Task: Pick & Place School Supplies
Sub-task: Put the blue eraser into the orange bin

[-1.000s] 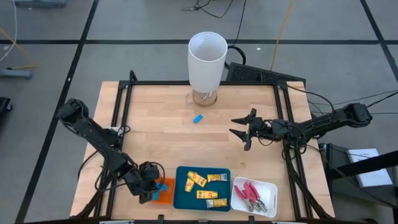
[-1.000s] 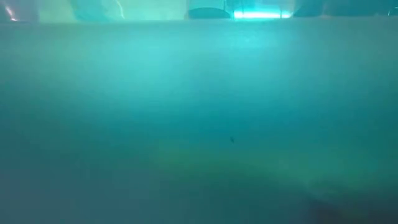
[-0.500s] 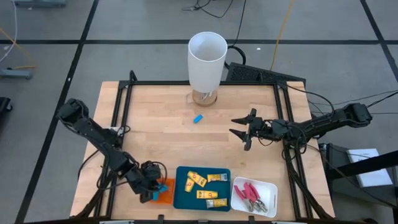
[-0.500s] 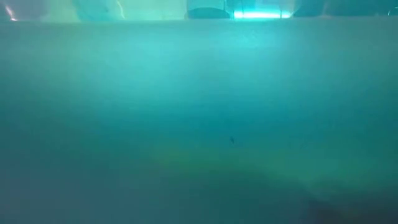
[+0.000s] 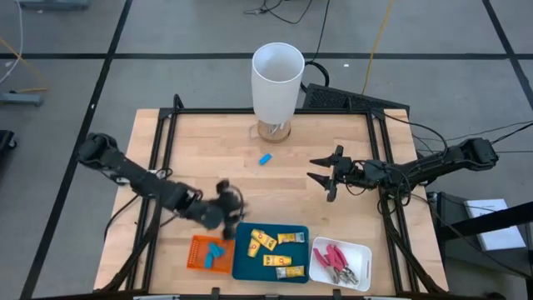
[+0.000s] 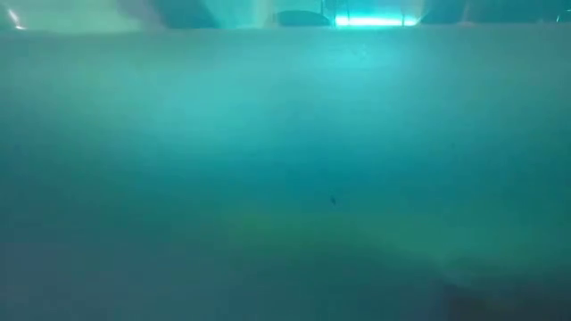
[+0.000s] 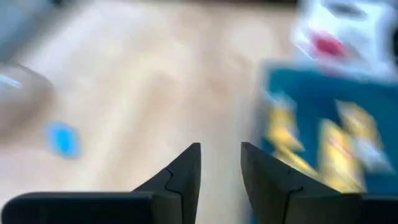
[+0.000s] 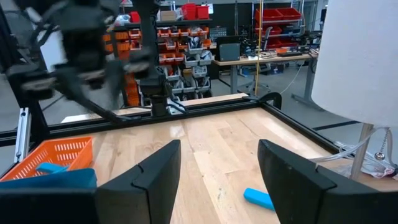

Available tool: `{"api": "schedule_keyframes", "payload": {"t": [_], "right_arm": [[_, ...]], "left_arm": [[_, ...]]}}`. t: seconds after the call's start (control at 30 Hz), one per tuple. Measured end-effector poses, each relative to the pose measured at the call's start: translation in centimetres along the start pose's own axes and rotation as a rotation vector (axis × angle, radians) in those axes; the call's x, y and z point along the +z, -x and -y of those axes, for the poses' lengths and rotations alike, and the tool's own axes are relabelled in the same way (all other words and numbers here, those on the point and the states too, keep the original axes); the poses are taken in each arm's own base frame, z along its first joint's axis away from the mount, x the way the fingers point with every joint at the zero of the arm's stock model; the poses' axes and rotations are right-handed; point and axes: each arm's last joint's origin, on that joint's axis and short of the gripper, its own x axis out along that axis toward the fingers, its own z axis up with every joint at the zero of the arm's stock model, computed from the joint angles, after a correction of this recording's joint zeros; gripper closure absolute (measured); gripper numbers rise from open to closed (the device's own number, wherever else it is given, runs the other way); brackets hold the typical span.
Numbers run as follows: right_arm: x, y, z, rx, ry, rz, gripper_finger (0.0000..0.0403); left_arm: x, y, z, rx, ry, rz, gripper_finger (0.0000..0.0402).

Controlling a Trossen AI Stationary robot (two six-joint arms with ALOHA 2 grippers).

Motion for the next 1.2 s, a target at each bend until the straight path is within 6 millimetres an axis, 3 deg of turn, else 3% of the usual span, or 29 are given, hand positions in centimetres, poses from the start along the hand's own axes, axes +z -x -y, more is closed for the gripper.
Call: {"api": "schedule_keyframes", "payload": {"t": [0.13, 0.33, 0.57, 0.7, 0.83, 1.2], "right_arm": [[0.0, 0.0, 0.0, 0.000, 0.003, 0.000, 0.0198], [0.0, 0.0, 0.0, 0.000, 0.015, 0.000, 0.0198], [0.0, -0.1, 0.2, -0.010, 0.025, 0.000, 0.0198], [0.0, -0.1, 0.3, -0.020, 0.027, -0.002, 0.0198], [0.0, -0.1, 0.5, -0.026, 0.029, -0.006, 0.0198], [-0.1, -0.1, 0.5, -0.027, 0.031, -0.012, 0.0198]], "left_arm": [[2.5, -1.1, -3.0, 0.168, 0.039, 0.092, 0.0282], [4.2, -4.4, -9.6, 0.180, 0.143, -0.008, 0.0275], [2.9, -8.6, -16.0, 0.278, 0.196, -0.146, 0.0176], [1.4, -11.3, -17.5, 0.294, 0.181, -0.209, 0.0128], [-0.1, -14.0, -18.1, 0.278, 0.169, -0.227, 0.0108], [-2.9, -17.1, -20.3, 0.315, 0.224, -0.280, 0.0129]]}}
